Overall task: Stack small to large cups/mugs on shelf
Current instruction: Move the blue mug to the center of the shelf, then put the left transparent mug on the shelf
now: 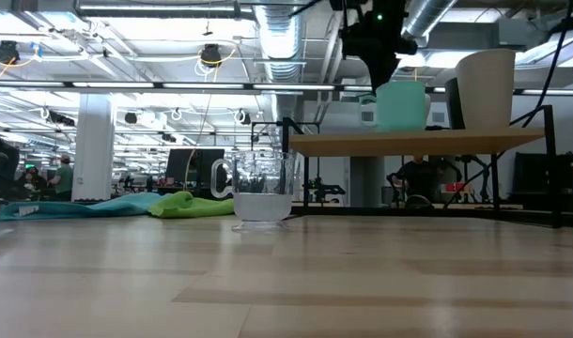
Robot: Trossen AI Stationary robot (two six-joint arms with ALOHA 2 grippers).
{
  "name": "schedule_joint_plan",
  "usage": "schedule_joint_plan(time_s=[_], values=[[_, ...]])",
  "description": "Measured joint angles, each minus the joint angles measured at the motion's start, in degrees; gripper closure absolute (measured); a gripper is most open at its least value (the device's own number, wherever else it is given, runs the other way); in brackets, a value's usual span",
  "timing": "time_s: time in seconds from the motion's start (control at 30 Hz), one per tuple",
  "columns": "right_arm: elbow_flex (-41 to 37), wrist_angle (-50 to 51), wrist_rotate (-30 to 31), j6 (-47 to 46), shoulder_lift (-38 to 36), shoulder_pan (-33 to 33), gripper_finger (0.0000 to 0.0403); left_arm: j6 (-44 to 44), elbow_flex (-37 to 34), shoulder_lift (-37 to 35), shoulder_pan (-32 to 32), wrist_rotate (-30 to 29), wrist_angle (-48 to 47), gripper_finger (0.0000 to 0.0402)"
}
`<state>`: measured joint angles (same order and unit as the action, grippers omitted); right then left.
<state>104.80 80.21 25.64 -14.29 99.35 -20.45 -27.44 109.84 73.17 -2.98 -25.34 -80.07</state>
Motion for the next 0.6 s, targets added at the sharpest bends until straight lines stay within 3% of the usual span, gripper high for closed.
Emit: schedule_joint_plan(time_s=[0.37,0.6], values=[[-0.1,4.6,0.0,-2.2,0.1,0.1,0.0397,0.0,0.0,0.0,0.0,0.7,0.0,0.0402],[0.9,-0.5,1.4,-2.1,-2.3,0.9,0.039,0.0,0.0,0.0,0.0,0.8,0.0,0.0401]])
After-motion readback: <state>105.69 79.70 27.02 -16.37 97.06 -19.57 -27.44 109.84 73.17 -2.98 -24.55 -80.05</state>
